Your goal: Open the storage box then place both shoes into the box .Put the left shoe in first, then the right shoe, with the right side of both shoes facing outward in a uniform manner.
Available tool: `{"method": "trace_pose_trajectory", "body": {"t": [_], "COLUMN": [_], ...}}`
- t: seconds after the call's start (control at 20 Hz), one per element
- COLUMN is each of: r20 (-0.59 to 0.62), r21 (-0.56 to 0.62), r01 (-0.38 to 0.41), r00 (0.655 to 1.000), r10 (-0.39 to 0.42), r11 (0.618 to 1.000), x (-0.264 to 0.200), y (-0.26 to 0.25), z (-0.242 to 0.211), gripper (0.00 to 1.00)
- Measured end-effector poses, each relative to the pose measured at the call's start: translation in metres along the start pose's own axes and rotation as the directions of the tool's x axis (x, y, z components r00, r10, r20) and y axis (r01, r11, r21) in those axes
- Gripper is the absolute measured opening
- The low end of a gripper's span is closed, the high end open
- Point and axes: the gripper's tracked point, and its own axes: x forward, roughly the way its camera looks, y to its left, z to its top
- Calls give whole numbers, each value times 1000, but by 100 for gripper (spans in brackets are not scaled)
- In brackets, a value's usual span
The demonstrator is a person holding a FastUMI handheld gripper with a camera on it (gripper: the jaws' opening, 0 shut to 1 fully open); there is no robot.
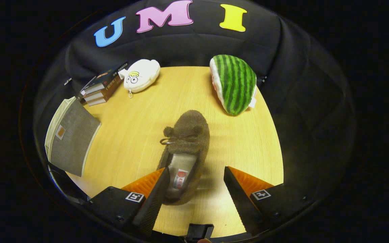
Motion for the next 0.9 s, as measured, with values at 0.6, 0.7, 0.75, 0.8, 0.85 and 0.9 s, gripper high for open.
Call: {"method": "trace_pose_trajectory", "body": {"t": [0.6,0.7,0.75,0.8,0.85,0.9], "r20": [-69,-90,-99,-112,-123,-130], "r21": [95,128,142,164,184,196], "r01": [-34,-50,-48,-37,-34,-22], "r00": [997,994,993,992,991,990], "r10": [41,62,62,56,58,48], "r11": [995,991,989,986,982,980], "x": [67,69,70,70,70,69], "y": [-7,-1,-1,-3,-3,-5], "z": [6,6,6,6,6,6], "gripper": [90,68,56,43,37,31]}}
